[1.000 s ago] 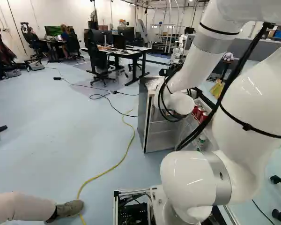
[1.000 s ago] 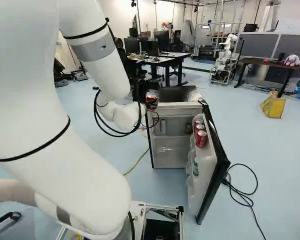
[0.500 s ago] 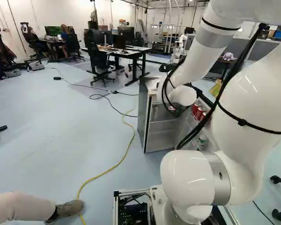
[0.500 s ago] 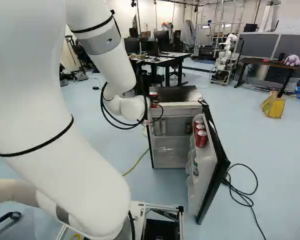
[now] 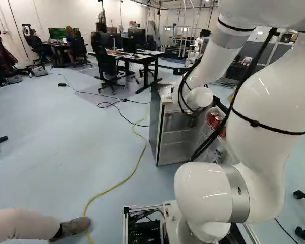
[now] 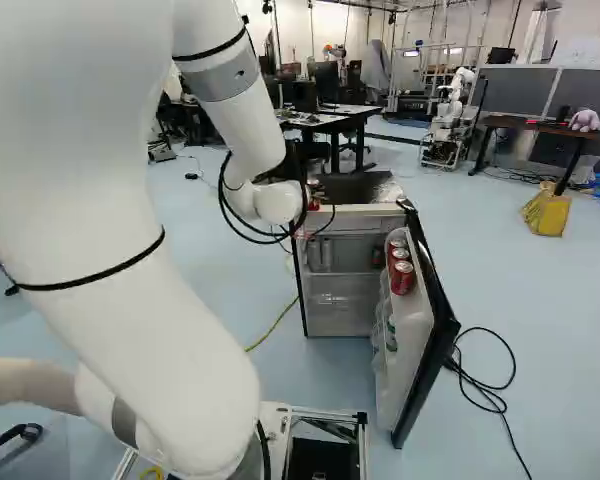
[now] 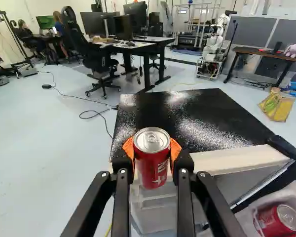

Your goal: Grab a drink from the fridge

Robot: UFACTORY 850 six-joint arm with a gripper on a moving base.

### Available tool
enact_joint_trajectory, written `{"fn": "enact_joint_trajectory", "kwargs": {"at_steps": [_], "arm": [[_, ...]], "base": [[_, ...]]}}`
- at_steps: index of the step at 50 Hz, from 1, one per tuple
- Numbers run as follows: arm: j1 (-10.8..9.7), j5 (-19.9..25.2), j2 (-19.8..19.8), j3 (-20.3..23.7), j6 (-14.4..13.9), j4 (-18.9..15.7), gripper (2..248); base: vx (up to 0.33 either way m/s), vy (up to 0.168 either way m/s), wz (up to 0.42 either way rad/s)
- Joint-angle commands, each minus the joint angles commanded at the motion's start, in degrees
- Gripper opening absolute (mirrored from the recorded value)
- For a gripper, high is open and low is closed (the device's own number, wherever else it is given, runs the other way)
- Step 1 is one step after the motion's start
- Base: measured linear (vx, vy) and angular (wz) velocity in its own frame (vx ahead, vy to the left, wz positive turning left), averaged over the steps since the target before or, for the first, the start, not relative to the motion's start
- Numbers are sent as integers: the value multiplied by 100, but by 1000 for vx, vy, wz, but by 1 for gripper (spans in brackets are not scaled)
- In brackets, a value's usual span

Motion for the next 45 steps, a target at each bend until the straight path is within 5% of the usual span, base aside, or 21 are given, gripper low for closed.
{"fn": "enact_joint_trajectory", "kwargs": {"at_steps": [45], "arm": [[-43, 0, -1123, -1190, 0, 0, 90]], "base": [[0, 0, 0]]}}
